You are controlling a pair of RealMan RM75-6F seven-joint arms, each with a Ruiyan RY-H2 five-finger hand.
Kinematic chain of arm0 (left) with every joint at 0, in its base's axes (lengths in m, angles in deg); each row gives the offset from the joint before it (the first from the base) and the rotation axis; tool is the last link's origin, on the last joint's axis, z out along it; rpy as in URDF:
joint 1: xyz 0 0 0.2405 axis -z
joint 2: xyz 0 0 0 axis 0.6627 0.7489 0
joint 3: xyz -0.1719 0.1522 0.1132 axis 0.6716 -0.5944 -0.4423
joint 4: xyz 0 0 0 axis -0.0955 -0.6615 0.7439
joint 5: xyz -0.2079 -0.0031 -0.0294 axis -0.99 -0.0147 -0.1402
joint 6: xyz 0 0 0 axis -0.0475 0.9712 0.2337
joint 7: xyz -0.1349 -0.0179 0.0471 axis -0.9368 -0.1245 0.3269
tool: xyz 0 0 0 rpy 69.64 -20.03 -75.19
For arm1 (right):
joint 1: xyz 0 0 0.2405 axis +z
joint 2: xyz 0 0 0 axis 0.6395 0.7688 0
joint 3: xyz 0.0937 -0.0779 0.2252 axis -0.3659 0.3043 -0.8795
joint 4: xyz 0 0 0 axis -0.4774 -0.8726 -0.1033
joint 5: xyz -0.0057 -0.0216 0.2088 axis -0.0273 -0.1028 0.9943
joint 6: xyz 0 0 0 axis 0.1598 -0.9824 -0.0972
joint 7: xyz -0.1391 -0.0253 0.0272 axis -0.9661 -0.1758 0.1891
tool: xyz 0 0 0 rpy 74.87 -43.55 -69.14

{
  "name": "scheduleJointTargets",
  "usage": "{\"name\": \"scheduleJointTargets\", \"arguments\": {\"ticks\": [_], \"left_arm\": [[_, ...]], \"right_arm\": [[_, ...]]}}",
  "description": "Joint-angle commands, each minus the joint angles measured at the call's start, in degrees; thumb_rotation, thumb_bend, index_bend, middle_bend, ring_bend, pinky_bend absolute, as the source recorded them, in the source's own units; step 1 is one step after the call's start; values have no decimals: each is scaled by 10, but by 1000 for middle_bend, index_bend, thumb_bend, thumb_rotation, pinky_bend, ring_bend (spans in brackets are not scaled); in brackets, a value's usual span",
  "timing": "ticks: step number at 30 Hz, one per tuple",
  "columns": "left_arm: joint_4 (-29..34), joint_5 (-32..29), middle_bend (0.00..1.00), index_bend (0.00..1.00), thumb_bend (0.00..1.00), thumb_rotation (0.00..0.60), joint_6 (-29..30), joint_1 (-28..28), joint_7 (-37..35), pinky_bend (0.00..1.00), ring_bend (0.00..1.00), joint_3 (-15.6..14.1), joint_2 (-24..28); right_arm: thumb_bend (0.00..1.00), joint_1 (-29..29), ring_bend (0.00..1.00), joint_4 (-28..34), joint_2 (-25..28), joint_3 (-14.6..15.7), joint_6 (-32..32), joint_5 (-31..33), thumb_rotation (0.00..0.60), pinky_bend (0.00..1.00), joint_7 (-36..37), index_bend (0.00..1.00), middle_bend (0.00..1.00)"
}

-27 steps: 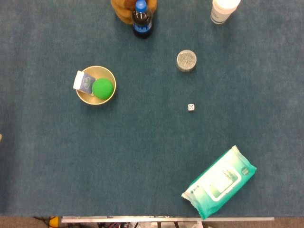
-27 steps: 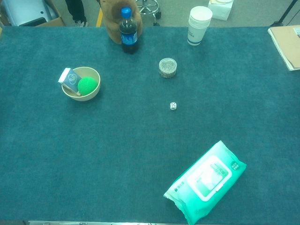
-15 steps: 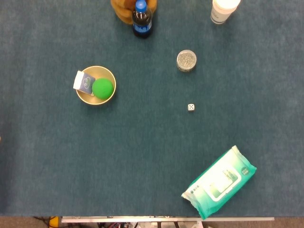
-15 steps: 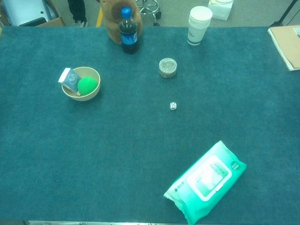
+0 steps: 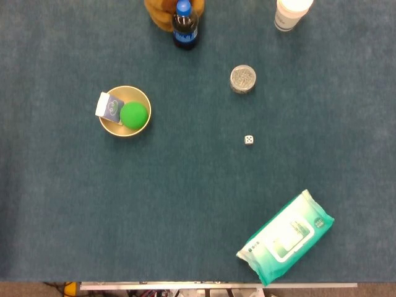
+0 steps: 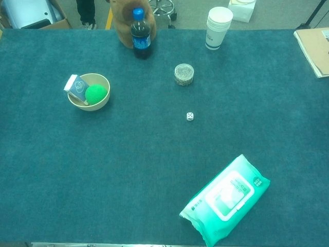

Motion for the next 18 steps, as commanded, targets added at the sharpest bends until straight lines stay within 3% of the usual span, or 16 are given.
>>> {"name": "scheduleJointTargets", "arguments": {"ticks": [1,11,18], "left_arm": [[-4,1,162,228,81,600,-2,0,-2,380,200,0,-2],[-12,4,162,228,81,600,-13,9,-14,380,200,6,-2],[-17,12,162,228,80,600,-25,21,-22,380,200,10,2]], "right_arm": [[370,3,150,3,2,0,3,0,600,332,-5,219,291],[373,21,155,22,4,-1,14,-7,600,333,-27,219,303],[425,60,316,56,6,-10,52,-14,600,415,-83,219,484]]}}
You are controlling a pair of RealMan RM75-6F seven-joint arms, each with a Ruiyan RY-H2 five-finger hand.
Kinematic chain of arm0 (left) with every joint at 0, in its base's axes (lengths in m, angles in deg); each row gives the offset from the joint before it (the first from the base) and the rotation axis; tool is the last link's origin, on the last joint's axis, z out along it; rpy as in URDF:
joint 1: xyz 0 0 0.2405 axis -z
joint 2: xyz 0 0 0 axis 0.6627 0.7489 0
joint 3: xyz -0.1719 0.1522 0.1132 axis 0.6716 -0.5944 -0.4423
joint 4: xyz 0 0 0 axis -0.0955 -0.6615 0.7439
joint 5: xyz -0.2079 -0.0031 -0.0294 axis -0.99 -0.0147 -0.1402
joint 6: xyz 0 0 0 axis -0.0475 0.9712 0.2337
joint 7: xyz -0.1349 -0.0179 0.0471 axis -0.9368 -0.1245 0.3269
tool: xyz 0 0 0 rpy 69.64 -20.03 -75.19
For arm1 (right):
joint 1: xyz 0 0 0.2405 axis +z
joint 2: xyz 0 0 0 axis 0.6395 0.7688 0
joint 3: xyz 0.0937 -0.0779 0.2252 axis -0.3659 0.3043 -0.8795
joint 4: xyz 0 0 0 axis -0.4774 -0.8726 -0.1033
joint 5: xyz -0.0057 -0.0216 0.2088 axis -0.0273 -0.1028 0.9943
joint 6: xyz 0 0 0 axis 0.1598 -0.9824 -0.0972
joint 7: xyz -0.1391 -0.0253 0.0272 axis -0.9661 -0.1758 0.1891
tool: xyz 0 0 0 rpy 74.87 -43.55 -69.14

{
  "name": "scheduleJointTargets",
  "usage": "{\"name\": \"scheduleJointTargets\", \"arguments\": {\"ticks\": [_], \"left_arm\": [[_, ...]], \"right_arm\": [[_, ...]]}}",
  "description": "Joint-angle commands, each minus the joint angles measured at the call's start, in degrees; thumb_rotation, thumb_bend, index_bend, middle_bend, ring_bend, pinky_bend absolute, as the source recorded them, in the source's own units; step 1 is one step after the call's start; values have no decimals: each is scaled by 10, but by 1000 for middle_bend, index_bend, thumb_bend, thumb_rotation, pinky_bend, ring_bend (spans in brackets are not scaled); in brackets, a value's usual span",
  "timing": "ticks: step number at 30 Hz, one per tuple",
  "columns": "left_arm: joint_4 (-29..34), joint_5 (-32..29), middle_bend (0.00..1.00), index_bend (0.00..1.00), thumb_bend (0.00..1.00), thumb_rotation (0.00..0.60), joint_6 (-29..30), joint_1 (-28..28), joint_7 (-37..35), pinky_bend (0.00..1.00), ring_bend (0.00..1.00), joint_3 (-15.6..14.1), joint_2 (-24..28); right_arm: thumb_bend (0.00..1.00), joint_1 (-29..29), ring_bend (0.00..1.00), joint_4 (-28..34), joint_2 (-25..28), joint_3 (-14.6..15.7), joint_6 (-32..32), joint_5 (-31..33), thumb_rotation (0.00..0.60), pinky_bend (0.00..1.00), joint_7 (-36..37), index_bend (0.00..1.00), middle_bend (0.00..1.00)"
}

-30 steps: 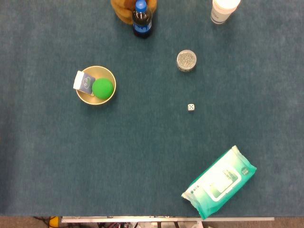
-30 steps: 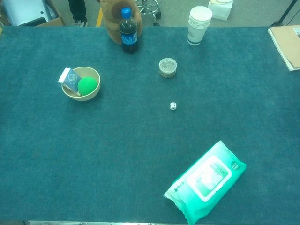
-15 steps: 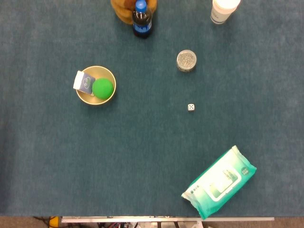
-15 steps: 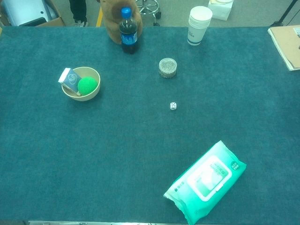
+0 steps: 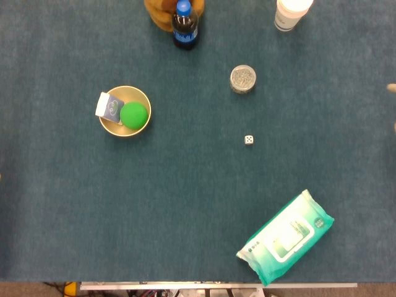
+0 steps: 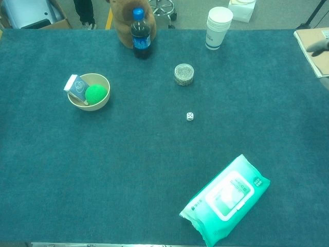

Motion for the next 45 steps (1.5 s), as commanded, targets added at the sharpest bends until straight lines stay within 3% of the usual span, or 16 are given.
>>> {"name": "scheduleJointTargets", "arguments": {"ticks": [1,10,16,20,27,33,45], "left_arm": [[-2,0,162,228,80,600,-5,2,-3,380,200,0,1],[-22,-7,162,228,82,600,-10,1,-29,380,200,-1,-3],[-32,-6,161,228,82,600,-11,1,-37,380,200,-2,-6],[-30,-4,161,243,82,600,-15,4,-29,380,200,-2,-4],[-24,-4,158,250,82,600,-20,10,-15,380,200,-2,-4],[-23,-4,158,250,81,600,-26,14,-9,380,200,-1,-4],[-20,-9,157,251,82,600,-45,29,-5,380,200,3,0]], "right_arm": [[444,26,365,21,3,-7,29,-2,600,456,-28,219,532],[764,97,522,66,5,-28,116,30,600,612,-114,219,690],[1000,140,613,82,-7,-40,166,61,600,909,-160,219,783],[1000,165,684,80,-19,-43,192,80,600,989,-185,219,866],[1000,190,793,86,-34,-39,209,107,600,1000,-226,219,986],[1000,208,831,86,-47,-30,226,123,600,1000,-239,219,1000],[1000,283,893,109,-48,-8,325,179,600,1000,-280,273,1000]]}}
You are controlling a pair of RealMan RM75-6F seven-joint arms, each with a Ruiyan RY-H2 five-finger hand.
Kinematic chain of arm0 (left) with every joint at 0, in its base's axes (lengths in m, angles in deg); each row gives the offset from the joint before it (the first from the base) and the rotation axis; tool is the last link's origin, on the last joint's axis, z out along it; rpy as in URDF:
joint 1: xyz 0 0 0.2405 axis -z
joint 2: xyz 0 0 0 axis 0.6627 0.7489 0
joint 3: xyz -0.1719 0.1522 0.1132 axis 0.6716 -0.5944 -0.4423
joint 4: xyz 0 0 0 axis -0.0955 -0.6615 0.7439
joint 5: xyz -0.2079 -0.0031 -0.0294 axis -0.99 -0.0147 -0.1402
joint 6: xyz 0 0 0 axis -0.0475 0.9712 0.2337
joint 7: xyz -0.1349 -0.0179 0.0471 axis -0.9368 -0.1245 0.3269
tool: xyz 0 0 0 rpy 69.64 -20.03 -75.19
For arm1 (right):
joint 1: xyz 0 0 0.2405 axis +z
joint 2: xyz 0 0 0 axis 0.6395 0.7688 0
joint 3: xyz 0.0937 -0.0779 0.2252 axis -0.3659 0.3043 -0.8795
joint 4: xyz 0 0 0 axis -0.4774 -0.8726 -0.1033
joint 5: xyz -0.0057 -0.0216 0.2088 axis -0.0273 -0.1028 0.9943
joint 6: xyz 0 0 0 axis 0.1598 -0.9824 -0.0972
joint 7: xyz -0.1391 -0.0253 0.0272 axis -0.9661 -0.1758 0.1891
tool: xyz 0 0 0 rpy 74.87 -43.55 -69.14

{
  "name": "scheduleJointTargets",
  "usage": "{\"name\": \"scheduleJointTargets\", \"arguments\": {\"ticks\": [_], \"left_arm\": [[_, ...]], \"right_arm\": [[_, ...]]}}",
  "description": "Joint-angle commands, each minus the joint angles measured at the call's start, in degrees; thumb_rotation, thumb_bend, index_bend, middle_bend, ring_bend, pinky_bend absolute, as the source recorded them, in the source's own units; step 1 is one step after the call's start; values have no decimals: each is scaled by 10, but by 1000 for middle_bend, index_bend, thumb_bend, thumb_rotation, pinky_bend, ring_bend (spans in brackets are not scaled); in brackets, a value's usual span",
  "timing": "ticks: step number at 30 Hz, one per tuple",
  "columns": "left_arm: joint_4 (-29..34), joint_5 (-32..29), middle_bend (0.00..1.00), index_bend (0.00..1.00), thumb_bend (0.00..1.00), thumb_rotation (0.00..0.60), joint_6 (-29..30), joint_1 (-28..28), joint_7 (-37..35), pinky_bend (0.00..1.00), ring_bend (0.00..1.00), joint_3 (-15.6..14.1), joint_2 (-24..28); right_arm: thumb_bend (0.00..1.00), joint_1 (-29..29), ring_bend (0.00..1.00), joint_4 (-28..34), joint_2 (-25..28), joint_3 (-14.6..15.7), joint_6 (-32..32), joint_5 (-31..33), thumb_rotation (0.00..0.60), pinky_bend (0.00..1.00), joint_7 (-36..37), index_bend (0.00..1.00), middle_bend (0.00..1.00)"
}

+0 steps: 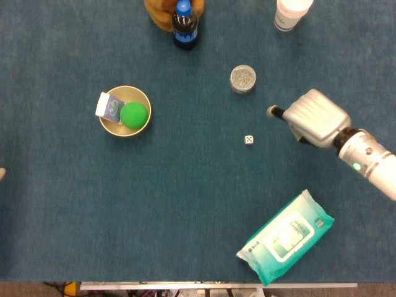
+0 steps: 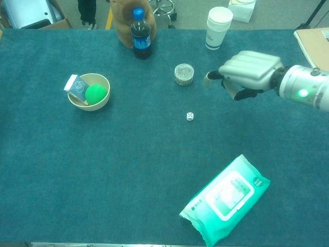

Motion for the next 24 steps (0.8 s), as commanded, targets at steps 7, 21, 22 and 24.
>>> {"name": "scheduleJointTargets", "arguments": {"ticks": [7,21,22,24], "left_arm": [[-2,-1,157,251,82,600,-4,2,-4,380,200,-2,1],[-5,-4,158,251,82,600,-5,4,-11,380,200,-3,0],[-5,-3,157,251,82,600,-4,3,-12,380,200,-3,0],[-5,-3,157,251,82,600,-2,2,-13,380,200,-4,0]], "right_arm": [[1000,50,920,21,-9,21,31,66,600,1000,-47,275,1000],[1000,98,1000,5,-43,51,22,119,600,1000,-73,280,1000],[1000,101,1000,3,-46,52,20,122,600,1000,-75,280,1000],[1000,107,1000,0,-51,55,18,130,600,1000,-79,280,1000]]}}
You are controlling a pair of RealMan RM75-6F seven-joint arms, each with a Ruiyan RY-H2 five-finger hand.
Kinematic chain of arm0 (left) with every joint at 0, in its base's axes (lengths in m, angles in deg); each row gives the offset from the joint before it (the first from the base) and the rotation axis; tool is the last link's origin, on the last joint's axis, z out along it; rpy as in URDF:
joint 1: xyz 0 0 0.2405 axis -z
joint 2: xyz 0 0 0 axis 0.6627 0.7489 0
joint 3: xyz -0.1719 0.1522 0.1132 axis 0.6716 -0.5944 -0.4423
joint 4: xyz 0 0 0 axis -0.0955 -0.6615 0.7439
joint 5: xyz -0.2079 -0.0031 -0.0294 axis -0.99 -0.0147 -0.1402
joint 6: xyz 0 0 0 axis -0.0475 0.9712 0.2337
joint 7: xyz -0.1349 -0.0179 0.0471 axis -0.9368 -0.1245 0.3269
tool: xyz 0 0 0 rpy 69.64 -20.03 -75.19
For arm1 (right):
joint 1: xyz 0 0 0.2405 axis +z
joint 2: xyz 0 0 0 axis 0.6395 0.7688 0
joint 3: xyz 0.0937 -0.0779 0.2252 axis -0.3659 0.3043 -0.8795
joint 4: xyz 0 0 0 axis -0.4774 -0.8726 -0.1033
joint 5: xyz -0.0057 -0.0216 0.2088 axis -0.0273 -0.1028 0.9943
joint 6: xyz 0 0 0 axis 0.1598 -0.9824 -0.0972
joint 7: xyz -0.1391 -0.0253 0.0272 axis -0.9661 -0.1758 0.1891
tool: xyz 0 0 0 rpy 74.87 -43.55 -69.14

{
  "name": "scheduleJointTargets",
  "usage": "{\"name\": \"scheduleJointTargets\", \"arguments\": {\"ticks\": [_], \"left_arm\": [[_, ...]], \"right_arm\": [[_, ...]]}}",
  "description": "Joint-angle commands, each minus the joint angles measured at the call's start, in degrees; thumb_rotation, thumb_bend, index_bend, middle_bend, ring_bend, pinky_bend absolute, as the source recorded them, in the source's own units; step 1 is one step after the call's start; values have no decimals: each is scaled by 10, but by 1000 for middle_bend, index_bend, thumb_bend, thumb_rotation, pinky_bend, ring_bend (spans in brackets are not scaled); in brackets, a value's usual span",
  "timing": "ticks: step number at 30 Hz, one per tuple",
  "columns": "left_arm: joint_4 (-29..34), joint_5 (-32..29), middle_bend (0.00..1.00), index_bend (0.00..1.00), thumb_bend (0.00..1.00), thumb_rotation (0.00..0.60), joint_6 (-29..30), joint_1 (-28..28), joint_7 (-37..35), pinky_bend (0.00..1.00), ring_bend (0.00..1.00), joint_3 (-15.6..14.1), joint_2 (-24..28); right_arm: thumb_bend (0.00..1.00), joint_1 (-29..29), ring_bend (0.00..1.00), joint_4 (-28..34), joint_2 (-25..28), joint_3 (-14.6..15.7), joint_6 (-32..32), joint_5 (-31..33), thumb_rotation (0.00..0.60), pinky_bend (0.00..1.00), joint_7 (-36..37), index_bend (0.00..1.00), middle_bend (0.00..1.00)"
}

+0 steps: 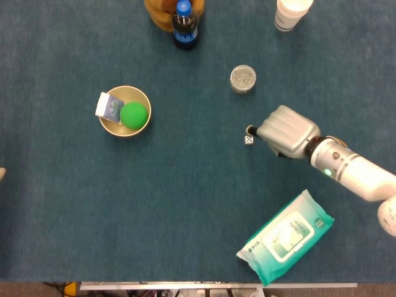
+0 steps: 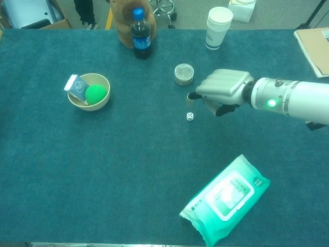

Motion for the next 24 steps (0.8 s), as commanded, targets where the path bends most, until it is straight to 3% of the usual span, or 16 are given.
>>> {"name": "scheduleJointTargets", "arguments": {"ticks": [1,24], "left_arm": [[-1,-1,157,251,82,600,1,-1,-2,380,200,0,0],[-24,-3,157,251,81,600,-3,-2,-31,380,200,-4,-7]], "right_arm": [[1000,9,1000,-5,-8,6,-4,13,600,1000,-7,280,1000],[1000,65,1000,-51,-58,32,5,62,600,1000,5,287,1000]]}}
